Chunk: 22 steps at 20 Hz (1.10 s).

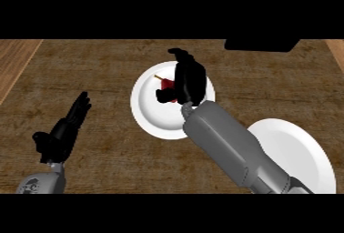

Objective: Pick the pear from the plate and place it in the plate

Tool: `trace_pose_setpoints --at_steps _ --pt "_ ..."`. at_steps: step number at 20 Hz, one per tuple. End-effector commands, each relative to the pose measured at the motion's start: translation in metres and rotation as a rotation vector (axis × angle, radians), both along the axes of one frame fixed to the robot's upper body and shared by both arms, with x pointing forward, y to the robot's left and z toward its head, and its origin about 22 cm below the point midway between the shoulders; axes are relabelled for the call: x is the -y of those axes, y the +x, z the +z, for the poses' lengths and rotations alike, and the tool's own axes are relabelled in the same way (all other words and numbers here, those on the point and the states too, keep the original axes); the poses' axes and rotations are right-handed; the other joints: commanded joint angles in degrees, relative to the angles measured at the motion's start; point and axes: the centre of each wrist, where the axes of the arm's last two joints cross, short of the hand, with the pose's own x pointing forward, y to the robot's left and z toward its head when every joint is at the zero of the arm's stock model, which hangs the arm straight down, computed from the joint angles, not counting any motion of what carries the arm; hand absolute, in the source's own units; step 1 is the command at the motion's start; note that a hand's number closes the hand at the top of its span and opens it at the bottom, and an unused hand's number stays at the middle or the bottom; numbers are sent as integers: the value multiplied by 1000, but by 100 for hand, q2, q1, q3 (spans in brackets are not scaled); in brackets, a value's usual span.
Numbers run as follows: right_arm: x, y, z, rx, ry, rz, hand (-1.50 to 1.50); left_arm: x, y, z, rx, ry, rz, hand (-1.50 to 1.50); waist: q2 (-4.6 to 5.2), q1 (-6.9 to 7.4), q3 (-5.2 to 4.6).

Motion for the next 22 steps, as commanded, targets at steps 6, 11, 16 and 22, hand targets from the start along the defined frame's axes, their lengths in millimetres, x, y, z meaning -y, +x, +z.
trace_pose_setpoints --at_steps 6,11,16,22 --pt "2 8 3 129 295 -95 -150 -3 3 13 -3 -13 -4 0 -8 -18 6" --pt "37 -3 -12 171 494 -112 -150 -17 -8 2 -14 -14 46 0 -42 -263 9" --pt "86 -20 -29 214 612 -91 -150 -12 -11 -2 -19 -4 53 0 -54 -311 7" --pt "184 -53 -56 192 610 5 -150 -4 -20 -20 -24 -7 55 0 -66 -378 5"
